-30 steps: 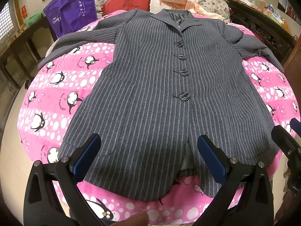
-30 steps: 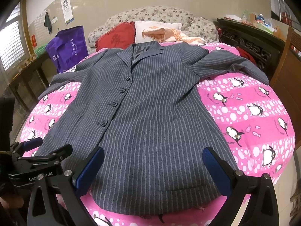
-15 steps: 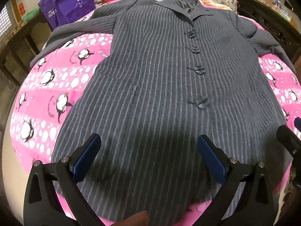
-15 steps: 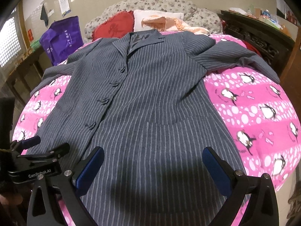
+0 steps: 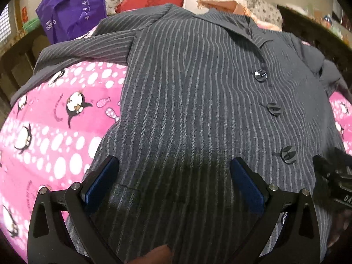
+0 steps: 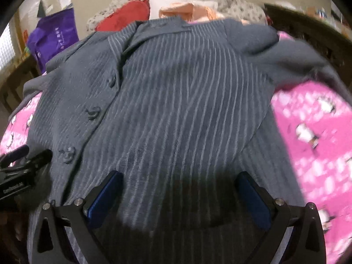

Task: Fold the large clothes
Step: 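Lower both tools over the blazer body toward its buttons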

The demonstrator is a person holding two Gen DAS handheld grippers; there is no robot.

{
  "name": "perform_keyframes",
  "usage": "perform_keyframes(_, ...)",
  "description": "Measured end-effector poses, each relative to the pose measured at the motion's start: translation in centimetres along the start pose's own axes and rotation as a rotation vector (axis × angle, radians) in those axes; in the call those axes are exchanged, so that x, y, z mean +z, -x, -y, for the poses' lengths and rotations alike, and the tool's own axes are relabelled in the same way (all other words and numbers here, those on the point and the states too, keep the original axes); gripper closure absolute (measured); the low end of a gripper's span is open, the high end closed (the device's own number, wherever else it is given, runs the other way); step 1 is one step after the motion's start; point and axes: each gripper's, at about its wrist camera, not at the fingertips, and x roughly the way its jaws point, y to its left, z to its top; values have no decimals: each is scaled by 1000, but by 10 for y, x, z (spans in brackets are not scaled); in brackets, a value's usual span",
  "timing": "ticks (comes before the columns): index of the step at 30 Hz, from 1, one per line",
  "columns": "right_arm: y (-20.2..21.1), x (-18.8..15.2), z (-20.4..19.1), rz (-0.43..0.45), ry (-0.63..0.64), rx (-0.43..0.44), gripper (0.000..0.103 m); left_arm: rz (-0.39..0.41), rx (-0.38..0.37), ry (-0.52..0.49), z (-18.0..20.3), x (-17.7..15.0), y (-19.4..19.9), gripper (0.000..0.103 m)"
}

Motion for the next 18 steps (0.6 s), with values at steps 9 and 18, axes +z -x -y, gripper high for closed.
perform_keyframes(9,-2,-3,8,26,-24,32,0,0,-20,17,-3,-2,1,0)
perform_keyframes(18,2,-9,9,31,-30,41,0,1,-23,17,-2,-3,1,0)
